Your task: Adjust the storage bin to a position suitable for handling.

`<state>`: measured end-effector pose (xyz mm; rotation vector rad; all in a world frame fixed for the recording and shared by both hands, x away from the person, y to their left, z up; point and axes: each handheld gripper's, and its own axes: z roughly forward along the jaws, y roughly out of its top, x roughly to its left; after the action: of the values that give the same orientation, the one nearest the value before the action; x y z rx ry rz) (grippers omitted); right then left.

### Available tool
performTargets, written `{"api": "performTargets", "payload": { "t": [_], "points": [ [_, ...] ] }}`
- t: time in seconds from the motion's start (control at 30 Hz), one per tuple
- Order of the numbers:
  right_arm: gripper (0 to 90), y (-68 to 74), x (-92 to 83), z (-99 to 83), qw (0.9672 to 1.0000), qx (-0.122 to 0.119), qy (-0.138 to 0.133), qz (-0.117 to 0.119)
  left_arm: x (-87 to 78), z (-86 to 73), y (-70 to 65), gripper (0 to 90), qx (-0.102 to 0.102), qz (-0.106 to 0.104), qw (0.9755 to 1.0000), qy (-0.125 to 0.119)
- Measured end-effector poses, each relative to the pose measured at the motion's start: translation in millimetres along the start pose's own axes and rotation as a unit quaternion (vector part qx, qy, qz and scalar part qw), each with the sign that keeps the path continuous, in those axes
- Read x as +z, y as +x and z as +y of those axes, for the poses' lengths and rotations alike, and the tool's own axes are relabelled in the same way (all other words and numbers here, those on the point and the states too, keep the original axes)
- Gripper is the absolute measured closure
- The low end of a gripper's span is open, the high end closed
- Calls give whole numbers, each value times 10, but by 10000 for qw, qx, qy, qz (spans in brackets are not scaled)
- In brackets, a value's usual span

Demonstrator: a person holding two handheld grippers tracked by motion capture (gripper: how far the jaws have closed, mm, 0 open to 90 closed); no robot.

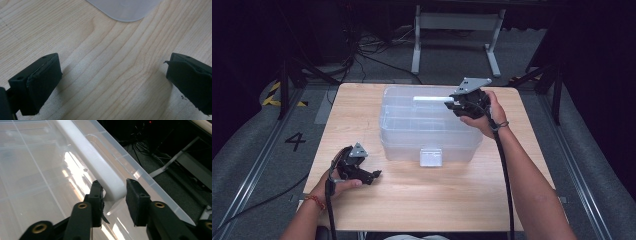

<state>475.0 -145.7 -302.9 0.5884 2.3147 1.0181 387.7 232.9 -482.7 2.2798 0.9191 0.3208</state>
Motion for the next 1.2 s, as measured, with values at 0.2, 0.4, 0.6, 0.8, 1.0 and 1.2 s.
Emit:
{"api": "performTargets", "payload": {
  "t": [0.2, 0.4, 0.6, 0.8, 1.0, 1.2],
  "points": [
    [726, 26, 16, 12, 10000, -71, 24, -43, 0, 1, 1, 4, 8, 1, 10000, -3],
    [727, 19, 9, 23, 9999, -89, 58, -14, -1, -1, -3, 5, -5, 15, 10000, -8],
    [728, 5, 7, 44, 9998, -118, 131, 15, -3, -1, -1, 6, 11, 15, 10000, -2],
    [728, -14, 7, 57, 9998, -88, 152, 66, -15, -6, 0, 17, -1, 31, 10000, -7],
    [727, -46, 8, 79, 9998, -45, 150, 79, -28, -18, 12, 91, -79, 79, 9998, -137],
    [727, -68, 10, 101, 9998, -20, 184, 118, -82, 8, 4, 229, -25, 102, 9999, -55]
  ]
}}
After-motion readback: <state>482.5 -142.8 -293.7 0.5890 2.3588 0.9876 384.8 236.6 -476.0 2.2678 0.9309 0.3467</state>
